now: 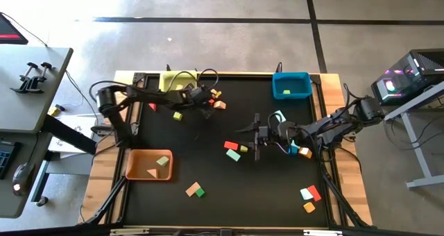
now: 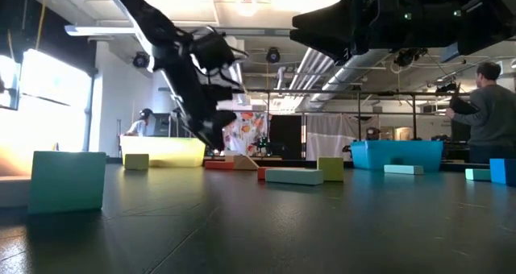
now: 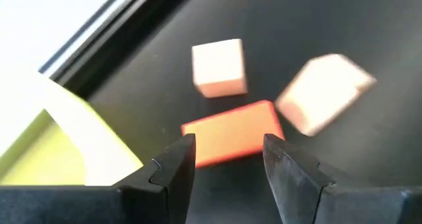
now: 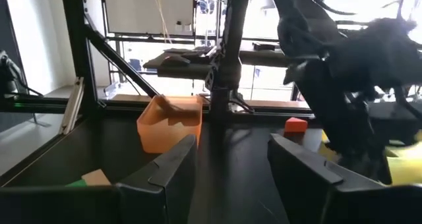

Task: Sort blocks by size
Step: Put the orange wooden block into the yellow bin

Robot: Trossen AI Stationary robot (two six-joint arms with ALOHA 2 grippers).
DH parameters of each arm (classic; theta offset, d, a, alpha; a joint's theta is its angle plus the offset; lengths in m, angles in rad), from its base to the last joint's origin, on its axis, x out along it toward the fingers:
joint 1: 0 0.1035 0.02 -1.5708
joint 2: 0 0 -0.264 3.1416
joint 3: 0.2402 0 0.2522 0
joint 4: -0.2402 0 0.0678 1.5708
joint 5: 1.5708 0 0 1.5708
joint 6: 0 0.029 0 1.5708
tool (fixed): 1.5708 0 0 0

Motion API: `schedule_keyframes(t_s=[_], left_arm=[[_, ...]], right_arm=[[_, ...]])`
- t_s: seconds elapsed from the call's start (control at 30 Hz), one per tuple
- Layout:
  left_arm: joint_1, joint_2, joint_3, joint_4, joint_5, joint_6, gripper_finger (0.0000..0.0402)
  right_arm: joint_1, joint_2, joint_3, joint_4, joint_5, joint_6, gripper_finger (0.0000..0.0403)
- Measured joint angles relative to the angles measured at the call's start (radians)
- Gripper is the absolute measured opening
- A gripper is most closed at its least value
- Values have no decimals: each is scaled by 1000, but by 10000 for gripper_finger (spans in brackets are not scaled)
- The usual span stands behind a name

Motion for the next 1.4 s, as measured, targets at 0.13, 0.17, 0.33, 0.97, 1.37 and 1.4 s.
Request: schedule_keyframes(t_s=[0.13, 0.17, 0.33, 0.97, 1.37, 1.4], left_arm=[[14, 67, 41, 2, -18, -3, 165], [18, 78, 48, 1, -18, -3, 165], [26, 92, 58, -11, 37, -25, 165], [-144, -153, 41, -329, 219, 95, 165], [-183, -81, -54, -189, 217, 363, 214], [-175, -64, -54, -174, 217, 353, 222]], right_arm=[[0, 0, 0, 0, 0, 0, 183], [0, 0, 0, -2, 0, 0, 183], [0, 0, 0, -15, 0, 0, 183], [0, 0, 0, -35, 0, 10, 183], [0, 0, 0, -38, 0, 8, 183], [0, 0, 0, -38, 0, 8, 183]])
